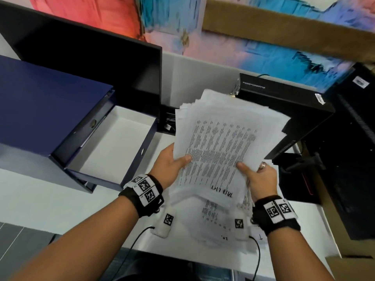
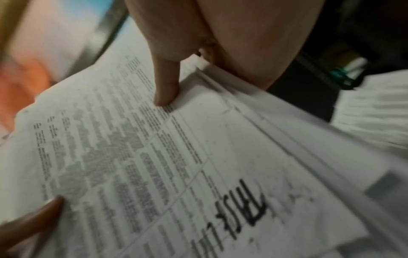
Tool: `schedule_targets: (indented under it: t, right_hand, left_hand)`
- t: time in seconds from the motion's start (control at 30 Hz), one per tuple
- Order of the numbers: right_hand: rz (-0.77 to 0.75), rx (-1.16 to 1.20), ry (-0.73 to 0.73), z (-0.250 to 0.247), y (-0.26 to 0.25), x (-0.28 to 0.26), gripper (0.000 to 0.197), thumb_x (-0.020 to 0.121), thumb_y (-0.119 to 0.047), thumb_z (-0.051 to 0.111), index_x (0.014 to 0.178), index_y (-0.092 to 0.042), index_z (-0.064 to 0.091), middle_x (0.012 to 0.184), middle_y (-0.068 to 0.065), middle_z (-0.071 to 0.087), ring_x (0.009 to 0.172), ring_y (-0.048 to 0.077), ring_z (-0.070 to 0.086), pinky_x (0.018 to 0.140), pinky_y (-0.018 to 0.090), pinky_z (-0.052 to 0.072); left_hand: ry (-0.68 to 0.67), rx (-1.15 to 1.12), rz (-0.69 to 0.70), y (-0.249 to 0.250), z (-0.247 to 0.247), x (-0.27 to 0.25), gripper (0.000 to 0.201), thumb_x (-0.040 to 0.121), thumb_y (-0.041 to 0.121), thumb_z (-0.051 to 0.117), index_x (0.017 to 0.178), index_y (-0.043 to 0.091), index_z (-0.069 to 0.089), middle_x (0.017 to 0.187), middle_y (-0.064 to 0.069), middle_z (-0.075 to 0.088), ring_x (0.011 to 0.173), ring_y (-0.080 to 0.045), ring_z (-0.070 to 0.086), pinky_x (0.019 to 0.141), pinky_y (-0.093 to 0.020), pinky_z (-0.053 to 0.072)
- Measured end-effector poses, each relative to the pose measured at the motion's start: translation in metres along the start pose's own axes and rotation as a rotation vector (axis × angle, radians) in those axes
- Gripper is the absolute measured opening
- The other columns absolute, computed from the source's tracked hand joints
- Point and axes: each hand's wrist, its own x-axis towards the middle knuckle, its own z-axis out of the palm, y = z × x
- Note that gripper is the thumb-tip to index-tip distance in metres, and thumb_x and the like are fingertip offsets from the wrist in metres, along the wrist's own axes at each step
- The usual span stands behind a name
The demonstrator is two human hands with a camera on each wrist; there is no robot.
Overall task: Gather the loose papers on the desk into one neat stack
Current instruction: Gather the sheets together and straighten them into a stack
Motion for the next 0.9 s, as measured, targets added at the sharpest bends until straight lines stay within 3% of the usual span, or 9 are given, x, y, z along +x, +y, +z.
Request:
schedule_targets:
  t: [0.07, 0.17, 0.33, 0.43, 0.5, 0.57, 0.67, 0.73, 0.9]
  right_hand:
    - [-0.117, 0.075, 0.029, 0.000, -0.017, -0.006, 0.017, 0.073, -0.005, 0.082, 0.084, -0.007, 0.070, 0.080, 0.003, 0.077, 0.074, 0.018, 0.075, 0.066, 0.032, 0.061]
    - [-0.121, 0.088, 0.033, 0.004, -0.014, -0.012, 0.021, 0.070, -0.004, 0.085, 0.082, -0.006, 0.067, 0.075, 0.001, 0.076, 0.069, 0.017, 0.074, 0.062, 0.029, 0.060]
    - [0.030, -0.026, 0.016, 0.012, 0.041, -0.010, 0.022, 0.076, -0.003, 0.081, 0.093, -0.011, 0.071, 0.090, 0.004, 0.076, 0.073, 0.010, 0.074, 0.057, 0.021, 0.057]
    - [0.064, -0.230, -0.039, -0.001, 0.075, 0.004, 0.024, 0.080, -0.013, 0.080, 0.100, -0.018, 0.068, 0.101, -0.001, 0.074, 0.091, 0.015, 0.072, 0.074, 0.026, 0.058]
    - [0.132, -0.443, -0.073, -0.022, 0.095, 0.020, 0.051, 0.077, -0.022, 0.083, 0.121, -0.016, 0.058, 0.116, -0.008, 0.063, 0.107, 0.014, 0.061, 0.089, 0.029, 0.050]
    - [0.219, -0.566, 0.043, -0.048, 0.109, 0.039, 0.080, 0.073, -0.029, 0.086, 0.140, -0.015, 0.045, 0.139, -0.002, 0.050, 0.123, 0.020, 0.052, 0.103, 0.033, 0.044]
    - [0.353, -0.892, 0.203, -0.081, 0.120, 0.062, 0.093, 0.075, -0.042, 0.081, 0.149, -0.009, 0.034, 0.153, 0.011, 0.034, 0.134, 0.036, 0.040, 0.106, 0.045, 0.041]
    - [0.461, -1.056, 0.168, -0.093, 0.126, 0.070, 0.104, 0.073, -0.055, 0.077, 0.151, -0.008, 0.026, 0.157, 0.013, 0.026, 0.138, 0.039, 0.033, 0.109, 0.051, 0.037]
    - [0.479, -1.200, 0.101, -0.103, 0.141, 0.088, 0.117, 0.064, -0.063, 0.079, 0.152, -0.012, 0.022, 0.157, 0.012, 0.018, 0.139, 0.039, 0.027, 0.108, 0.057, 0.037]
  left_hand:
    - [0.044, -0.033, 0.059, 0.010, 0.002, 0.004, 0.027, 0.093, 0.008, 0.063, 0.110, 0.029, 0.061, 0.102, 0.012, 0.073, 0.098, 0.000, 0.069, 0.079, -0.018, 0.056]
    - [0.089, -0.009, 0.091, 0.004, -0.001, 0.006, 0.037, 0.088, 0.010, 0.070, 0.123, 0.016, 0.059, 0.111, 0.005, 0.072, 0.104, -0.005, 0.069, 0.086, -0.022, 0.057]
    - [0.042, 0.160, -0.112, -0.052, 0.004, -0.001, 0.039, 0.086, 0.020, 0.074, 0.123, 0.017, 0.063, 0.110, 0.009, 0.071, 0.100, -0.002, 0.067, 0.095, -0.035, 0.054]
    - [0.060, 0.221, -0.186, -0.067, 0.013, -0.001, 0.031, 0.092, 0.024, 0.066, 0.122, 0.014, 0.065, 0.109, 0.005, 0.070, 0.091, -0.001, 0.064, 0.089, -0.025, 0.051]
    - [0.110, 0.275, -0.167, -0.064, 0.014, 0.005, 0.029, 0.093, 0.026, 0.064, 0.118, 0.011, 0.067, 0.105, 0.004, 0.069, 0.091, -0.010, 0.064, 0.083, -0.021, 0.049]
    - [0.142, 0.330, -0.133, -0.060, 0.012, 0.013, 0.017, 0.094, 0.025, 0.063, 0.105, 0.014, 0.069, 0.091, 0.008, 0.069, 0.081, -0.011, 0.065, 0.071, -0.018, 0.050]
    - [0.185, 0.366, -0.118, -0.053, 0.004, 0.019, 0.016, 0.094, 0.021, 0.063, 0.082, 0.010, 0.063, 0.071, -0.005, 0.063, 0.062, -0.018, 0.058, 0.047, -0.015, 0.044]
    - [0.210, 0.338, -0.138, -0.049, -0.005, 0.019, 0.018, 0.094, 0.021, 0.063, 0.093, 0.003, 0.065, 0.081, -0.015, 0.067, 0.070, -0.024, 0.062, 0.051, -0.019, 0.049]
    - [0.221, 0.234, -0.206, -0.042, -0.015, 0.009, 0.004, 0.093, 0.024, 0.063, 0.094, 0.020, 0.064, 0.082, 0.002, 0.069, 0.077, -0.014, 0.067, 0.060, -0.020, 0.051]
